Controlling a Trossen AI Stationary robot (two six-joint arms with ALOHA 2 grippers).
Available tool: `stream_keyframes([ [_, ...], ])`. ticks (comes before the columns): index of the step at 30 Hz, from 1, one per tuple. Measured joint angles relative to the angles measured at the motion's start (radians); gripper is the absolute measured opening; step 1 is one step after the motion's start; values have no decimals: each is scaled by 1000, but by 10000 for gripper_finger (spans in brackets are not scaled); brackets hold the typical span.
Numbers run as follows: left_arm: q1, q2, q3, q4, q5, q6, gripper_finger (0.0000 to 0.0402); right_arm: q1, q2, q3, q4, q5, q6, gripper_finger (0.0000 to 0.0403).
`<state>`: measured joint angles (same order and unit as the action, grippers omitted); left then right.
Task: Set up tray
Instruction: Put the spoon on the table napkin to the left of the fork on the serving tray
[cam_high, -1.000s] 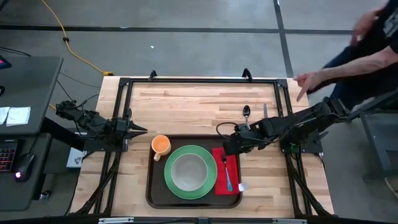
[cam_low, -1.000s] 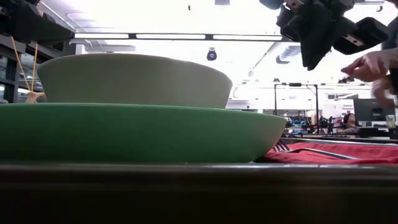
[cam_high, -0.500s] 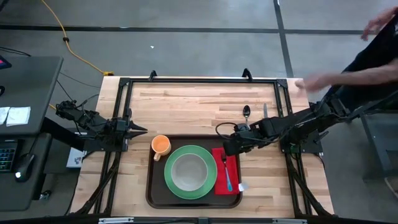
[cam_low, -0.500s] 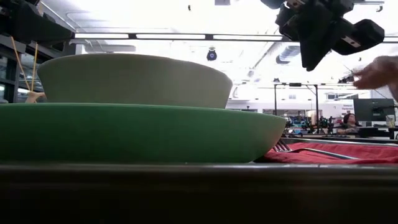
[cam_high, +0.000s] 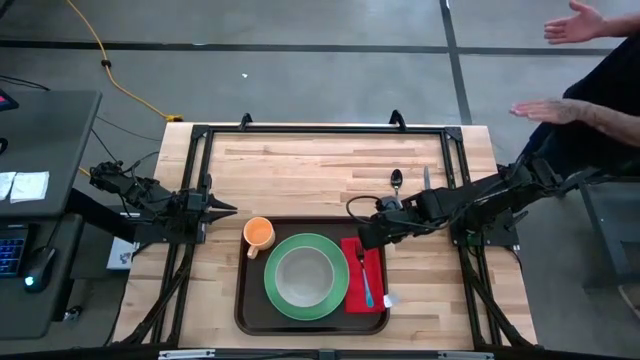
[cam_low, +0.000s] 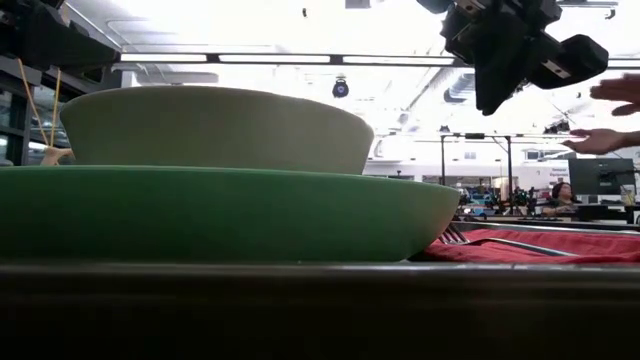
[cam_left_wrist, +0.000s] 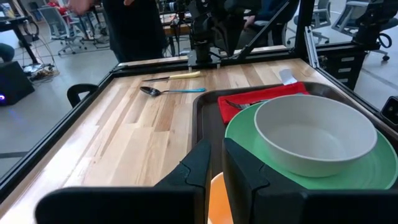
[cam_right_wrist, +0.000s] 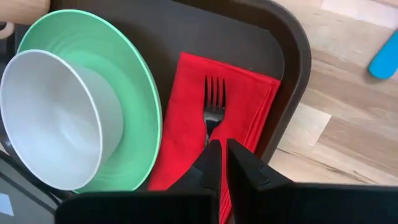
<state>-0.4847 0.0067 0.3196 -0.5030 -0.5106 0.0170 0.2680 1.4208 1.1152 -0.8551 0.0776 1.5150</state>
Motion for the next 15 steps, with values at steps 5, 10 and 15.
stream_keyframes([
  [5, 0, 0, 0, 0, 0, 0, 69, -15, 0, 0, -9, -10, 2, 0],
  [10, 0, 0, 0, 0, -5, 0, 69, -41, 0, 0, -57, -31, 11, 0],
  [15, 0, 0, 0, 0, -6, -10, 69, -59, 0, 0, -111, -39, 29, 0],
])
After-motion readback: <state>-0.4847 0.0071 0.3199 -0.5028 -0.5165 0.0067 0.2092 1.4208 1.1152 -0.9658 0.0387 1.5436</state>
